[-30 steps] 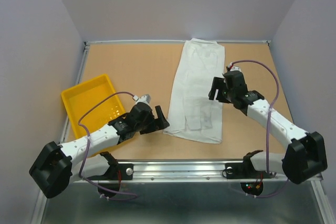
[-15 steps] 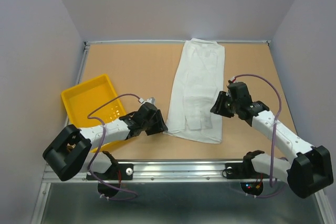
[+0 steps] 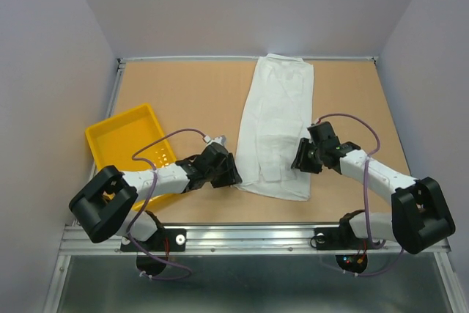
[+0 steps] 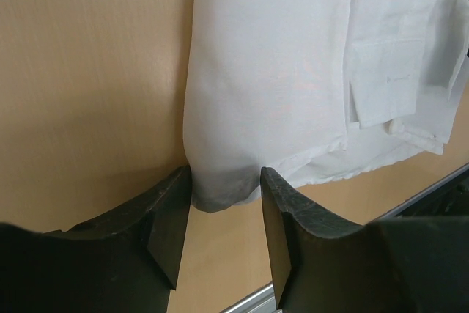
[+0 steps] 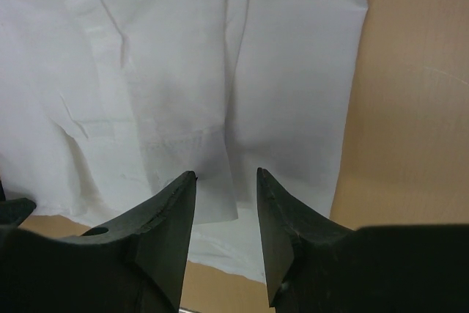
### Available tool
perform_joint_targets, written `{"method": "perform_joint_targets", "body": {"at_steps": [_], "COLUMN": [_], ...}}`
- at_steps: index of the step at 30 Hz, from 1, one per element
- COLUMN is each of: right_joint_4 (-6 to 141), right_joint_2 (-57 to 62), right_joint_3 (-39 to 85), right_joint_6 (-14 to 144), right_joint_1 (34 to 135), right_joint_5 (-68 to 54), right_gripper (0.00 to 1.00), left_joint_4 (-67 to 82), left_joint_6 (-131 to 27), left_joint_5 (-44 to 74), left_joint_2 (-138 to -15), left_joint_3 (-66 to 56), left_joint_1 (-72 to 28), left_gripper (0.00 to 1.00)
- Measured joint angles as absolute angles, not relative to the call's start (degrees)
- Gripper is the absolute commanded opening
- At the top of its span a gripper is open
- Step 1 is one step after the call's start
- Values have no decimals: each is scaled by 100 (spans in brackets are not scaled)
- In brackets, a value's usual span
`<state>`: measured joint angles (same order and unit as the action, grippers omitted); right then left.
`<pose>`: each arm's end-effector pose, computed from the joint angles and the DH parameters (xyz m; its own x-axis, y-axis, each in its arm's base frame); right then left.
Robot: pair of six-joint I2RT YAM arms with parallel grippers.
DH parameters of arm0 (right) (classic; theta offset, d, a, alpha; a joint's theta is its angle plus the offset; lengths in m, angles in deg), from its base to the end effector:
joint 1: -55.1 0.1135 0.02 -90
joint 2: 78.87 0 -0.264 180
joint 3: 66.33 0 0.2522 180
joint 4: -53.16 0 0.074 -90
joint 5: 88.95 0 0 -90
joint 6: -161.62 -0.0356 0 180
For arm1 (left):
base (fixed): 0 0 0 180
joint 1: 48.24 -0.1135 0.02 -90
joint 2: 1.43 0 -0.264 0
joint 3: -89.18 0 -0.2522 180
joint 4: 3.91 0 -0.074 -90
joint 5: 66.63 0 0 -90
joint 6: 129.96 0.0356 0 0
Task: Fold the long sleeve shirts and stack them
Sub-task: Fold the shirt
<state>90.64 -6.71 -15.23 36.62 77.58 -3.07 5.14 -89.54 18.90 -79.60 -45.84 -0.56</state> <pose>0.2130 0.0909 0.1808 -0.8843 0.2532 -0.3924 0.1113 0.9303 0.3496 0.1716 -0.1926 0.1602 -0.8842 -0.1563 -0.4401 0.1586 0.7860 -0.5976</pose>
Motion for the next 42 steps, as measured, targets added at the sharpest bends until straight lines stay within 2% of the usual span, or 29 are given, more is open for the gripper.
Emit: {"method": "perform_joint_targets", "body": {"at_steps": [6,9,10,13,20,26,29,31,34,35,37,38,42], "right_joint_4": [8883,8809,8800,8736,8623,8590,8592,8577,8594,8594,8645,8699,9014], "right_joint_2": [-671,-667,-665,-658,-759,-960,-1097,-1174,-1200,-1200,-1200,-1209,-1377], "right_joint_3": [-1724,-1868,-1901,-1934,-2015,-2176,-2268,-2312,-2369,-2377,-2380,-2380,-2371], "right_joint_6": [3546,3469,3450,3402,3301,3229,3190,3152,3113,3104,3126,3172,3284], "right_joint_1": [7786,7808,7810,7814,7843,7843,7843,7843,7843,7843,7843,7843,7843], "right_joint_5": [-530,-654,-698,-785,-1039,-1196,-1260,-1321,-1485,-1531,-1631,-1664,-1673], "right_gripper": [43,39,35,32,12,1,1,4,18,30,37,45,48], "left_joint_4": [490,486,486,480,475,475,473,473,475,473,473,475,473], "left_joint_6": [-8952,-8954,-8954,-8954,-8954,-8954,-8957,-8959,-8961,-8961,-8967,-8976,-9005], "left_joint_5": [1901,1903,1903,1905,1912,1912,1912,1912,1914,1912,1916,1923,1964], "left_joint_2": [-8012,-8054,-8058,-8067,-8071,-8137,-8152,-8152,-8154,-8157,-8157,-8157,-8115], "left_joint_3": [-4547,-4509,-4509,-4507,-4505,-4444,-4433,-4433,-4431,-4426,-4426,-4424,-4424], "left_joint_1": [-5,32,43,54,62,108,128,128,128,128,132,132,159], "left_gripper": [54,54,54,54,54,54,54,54,55,55,56,58,68]}}
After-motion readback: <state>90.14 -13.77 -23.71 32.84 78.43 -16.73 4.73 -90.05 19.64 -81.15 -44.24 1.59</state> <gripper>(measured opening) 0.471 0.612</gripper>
